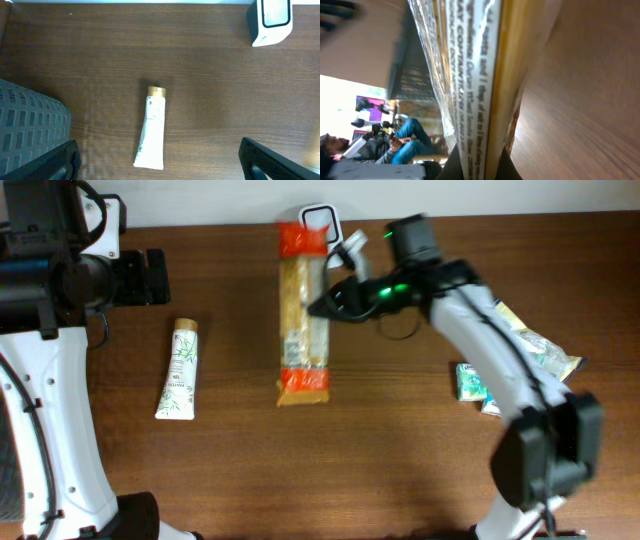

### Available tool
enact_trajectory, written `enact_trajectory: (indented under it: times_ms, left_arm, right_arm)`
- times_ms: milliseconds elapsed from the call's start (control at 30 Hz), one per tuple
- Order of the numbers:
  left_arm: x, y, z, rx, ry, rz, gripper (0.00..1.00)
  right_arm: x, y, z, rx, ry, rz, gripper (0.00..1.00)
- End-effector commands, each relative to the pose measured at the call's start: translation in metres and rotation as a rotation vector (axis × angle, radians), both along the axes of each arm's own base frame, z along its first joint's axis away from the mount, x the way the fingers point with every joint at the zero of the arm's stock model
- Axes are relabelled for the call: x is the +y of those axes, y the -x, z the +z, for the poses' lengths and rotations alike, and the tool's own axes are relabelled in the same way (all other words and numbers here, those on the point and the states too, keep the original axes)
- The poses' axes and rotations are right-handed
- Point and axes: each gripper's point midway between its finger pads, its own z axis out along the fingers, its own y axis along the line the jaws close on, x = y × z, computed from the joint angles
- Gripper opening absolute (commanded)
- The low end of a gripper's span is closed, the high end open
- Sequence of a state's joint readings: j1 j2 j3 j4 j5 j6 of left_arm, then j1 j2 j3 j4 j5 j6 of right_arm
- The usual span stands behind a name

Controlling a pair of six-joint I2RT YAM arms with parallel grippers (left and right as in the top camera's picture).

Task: Scan the item barcode
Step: 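Hold the snack bar barcode in front of the scanner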

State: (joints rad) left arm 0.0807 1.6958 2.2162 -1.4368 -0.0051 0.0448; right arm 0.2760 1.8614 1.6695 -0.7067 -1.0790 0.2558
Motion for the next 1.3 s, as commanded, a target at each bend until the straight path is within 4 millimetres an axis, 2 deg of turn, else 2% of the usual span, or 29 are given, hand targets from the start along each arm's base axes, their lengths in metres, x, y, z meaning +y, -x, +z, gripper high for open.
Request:
enact_trajectory:
  times_ms: [0,167,233,300,333,400,467,633,733,867,933,1033,1167,1267]
  left_arm:
    - [0.001,0.002,0.006,-0.016,-0.011,-0.007,0.99]
    - [0.001,0.002,0.006,-0.016,-0.011,-0.007,0.99]
    - [0.001,0.002,0.006,-0.016,-0.011,-0.007,0.99]
    - [0.001,0.002,0.006,-0.016,-0.011,-0.007,0.99]
    - [0.001,0.002,0.006,-0.016,-0.011,-0.007,0.99]
    - [0.001,0.002,0.006,-0.016,-0.011,-0.007,0.99]
    - [0.001,0.002,0.006,-0.016,-0.011,-0.007,0.99]
    - [0.001,0.002,0.006,-0.016,-0.011,-0.007,0.99]
    - [0.001,0.002,0.006,-0.016,-0.011,-0.007,0.99]
    - [0.001,0.002,0.006,-0.016,-0.011,-0.007,0.99]
    - [0.001,0.002,0.006,-0.016,-0.011,-0.007,0.99]
    - [0.001,0.002,0.006,-0.016,-0.011,-0.007,0.99]
    - [0.001,0.002,0.006,-0.016,-0.011,-0.007,0.99]
    - [0.001,0.002,0.006,-0.016,-0.011,-0.007,0.99]
  right_arm:
    - [-0.013,0.021,0.065,-0.103,-0.152,0.077,0.04]
    - [-0.013,0.02,0.067,-0.212,-0.128,0.087,0.04]
    - [-0.012,0.004,0.048,-0.246,0.005,-0.004,0.04]
    - [-0.017,-0.022,0.024,-0.309,0.208,-0.145,0.04]
    - [-0.024,-0.041,0.012,-0.372,0.353,-0.254,0.04]
    - [-0.042,-0.069,0.007,-0.487,0.572,-0.446,0.04]
    - [-0.054,-0.09,0.016,-0.639,0.737,-0.585,0.04]
    - [-0.038,-0.137,0.05,-1.09,0.919,-0.615,0.04]
    - [-0.029,-0.17,0.054,-1.333,1.015,-0.6,0.04]
    - [-0.012,-0.201,0.05,-1.661,1.157,-0.559,0.04]
    - [-0.007,-0.21,0.04,-1.742,1.201,-0.557,0.04]
    - [0.0,-0.22,0.013,-1.812,1.236,-0.551,0.04]
    - [0.012,-0.222,0.001,-1.866,1.174,-0.547,0.04]
    - [0.017,-0.22,0.004,-1.89,1.141,-0.538,0.04]
